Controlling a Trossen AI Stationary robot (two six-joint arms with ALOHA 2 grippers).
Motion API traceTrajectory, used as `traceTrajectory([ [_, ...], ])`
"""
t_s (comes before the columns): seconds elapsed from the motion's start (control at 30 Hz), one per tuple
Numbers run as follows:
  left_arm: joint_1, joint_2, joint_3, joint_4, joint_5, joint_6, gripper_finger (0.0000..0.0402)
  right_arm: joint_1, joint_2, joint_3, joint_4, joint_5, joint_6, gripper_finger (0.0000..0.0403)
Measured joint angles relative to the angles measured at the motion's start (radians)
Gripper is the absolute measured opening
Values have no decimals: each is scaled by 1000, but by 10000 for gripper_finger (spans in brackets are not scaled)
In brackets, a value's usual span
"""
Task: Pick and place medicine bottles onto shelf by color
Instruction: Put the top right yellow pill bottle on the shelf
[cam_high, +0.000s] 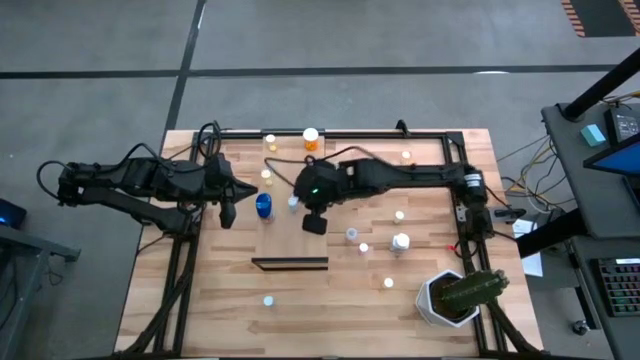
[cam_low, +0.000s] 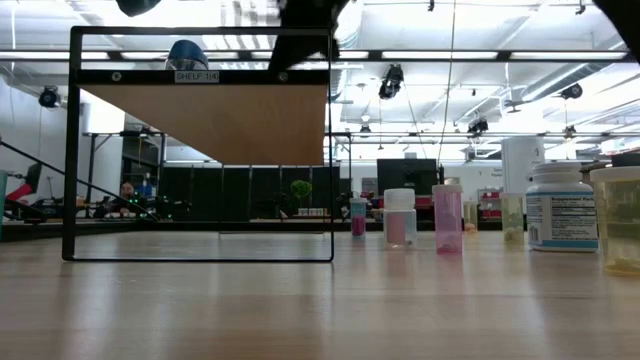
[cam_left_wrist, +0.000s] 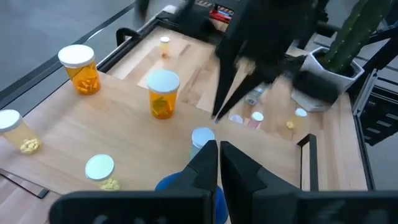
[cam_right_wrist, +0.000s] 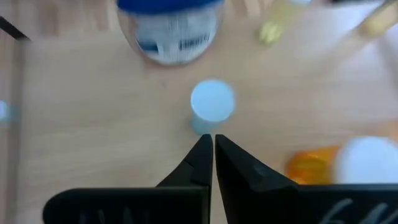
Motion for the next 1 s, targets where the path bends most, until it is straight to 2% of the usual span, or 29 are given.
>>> traceTrajectory([
  [0.17, 0, 0, 2, 1, -15, 1, 1, -17, -97, -7, -6, 32, 25, 8],
  [0.4, 0, 0, 24, 77, -42, 87, 1, -131, -186, -32, -35, 163, 148, 8],
  [0.6, 0, -1, 63, 99, -94, 159, 1, -320, -202, -74, -199, 175, 442, 8],
  [0.73, 0, -8, 74, 114, -127, 185, 1, -457, -202, -157, -326, 178, 647, 8],
  [0.87, 0, -12, 76, 113, -148, 187, 1, -564, -200, -287, -350, 178, 755, 9],
  [1.0, 0, -13, 76, 113, -148, 184, 1, -619, -201, -367, -355, 118, 786, 21],
])
